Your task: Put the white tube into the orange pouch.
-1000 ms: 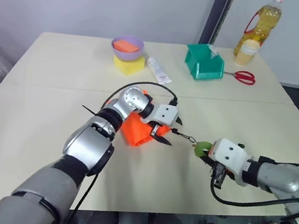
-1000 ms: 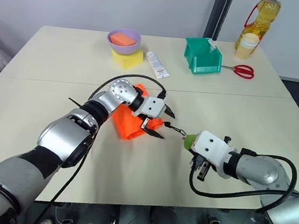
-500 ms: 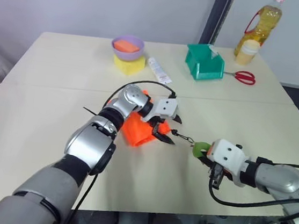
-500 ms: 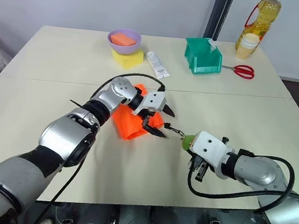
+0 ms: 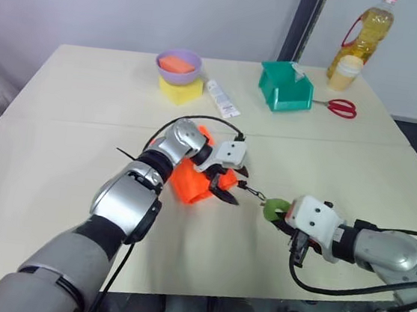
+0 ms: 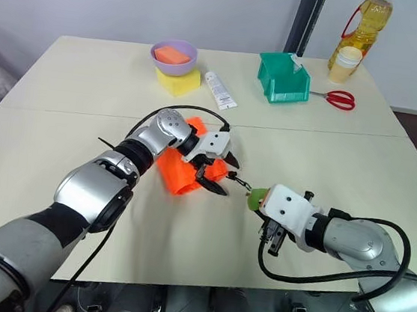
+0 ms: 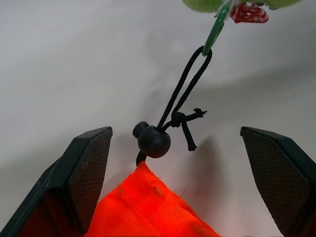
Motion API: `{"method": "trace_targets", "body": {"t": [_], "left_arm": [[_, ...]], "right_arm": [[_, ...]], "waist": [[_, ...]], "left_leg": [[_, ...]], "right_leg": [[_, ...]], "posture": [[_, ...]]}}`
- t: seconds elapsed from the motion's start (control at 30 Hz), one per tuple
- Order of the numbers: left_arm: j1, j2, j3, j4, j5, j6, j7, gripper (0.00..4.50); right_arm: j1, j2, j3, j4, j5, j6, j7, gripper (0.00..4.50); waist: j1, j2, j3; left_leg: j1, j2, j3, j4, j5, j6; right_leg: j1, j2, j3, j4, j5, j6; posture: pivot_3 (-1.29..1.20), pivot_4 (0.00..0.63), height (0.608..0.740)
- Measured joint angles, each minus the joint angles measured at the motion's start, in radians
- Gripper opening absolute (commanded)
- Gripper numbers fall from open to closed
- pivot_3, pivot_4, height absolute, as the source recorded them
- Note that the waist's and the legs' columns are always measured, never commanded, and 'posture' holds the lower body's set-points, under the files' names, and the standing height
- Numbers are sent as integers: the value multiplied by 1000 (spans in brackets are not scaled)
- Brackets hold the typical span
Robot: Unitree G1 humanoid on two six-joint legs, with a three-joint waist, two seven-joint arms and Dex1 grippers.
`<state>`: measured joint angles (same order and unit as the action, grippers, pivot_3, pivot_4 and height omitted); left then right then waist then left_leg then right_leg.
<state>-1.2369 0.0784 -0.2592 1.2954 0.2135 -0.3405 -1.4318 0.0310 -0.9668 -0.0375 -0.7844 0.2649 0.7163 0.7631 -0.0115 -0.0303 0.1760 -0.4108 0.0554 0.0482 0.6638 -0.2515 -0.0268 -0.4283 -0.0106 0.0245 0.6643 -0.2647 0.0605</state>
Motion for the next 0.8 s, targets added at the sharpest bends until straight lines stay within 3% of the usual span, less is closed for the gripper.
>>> {"method": "trace_targets", "body": {"t": [0.6, 0.7, 0.8], "left_arm": [[0, -12, -6, 0, 33, -100, 22, 4440], [0, -12, -15, 2, 44, -116, 31, 3588], [0, -12, -21, 5, 49, -124, 38, 2078]], "right_arm": [[0, 2, 0, -18, 24, 20, -2, 0], [0, 2, 0, -19, 24, 20, -2, 0], [0, 2, 0, -19, 24, 21, -3, 0]], "waist": [[0, 0, 0], [0, 0, 0], [0, 0, 0]], "left_leg": [[0, 0, 0, 0, 0, 0], [0, 0, 0, 0, 0, 0], [0, 0, 0, 0, 0, 0]], "right_leg": [[0, 0, 0, 0, 0, 0], [0, 0, 0, 0, 0, 0], [0, 0, 0, 0, 0, 0]], "posture": [[0, 150, 731], [0, 150, 731], [0, 150, 731]]}}
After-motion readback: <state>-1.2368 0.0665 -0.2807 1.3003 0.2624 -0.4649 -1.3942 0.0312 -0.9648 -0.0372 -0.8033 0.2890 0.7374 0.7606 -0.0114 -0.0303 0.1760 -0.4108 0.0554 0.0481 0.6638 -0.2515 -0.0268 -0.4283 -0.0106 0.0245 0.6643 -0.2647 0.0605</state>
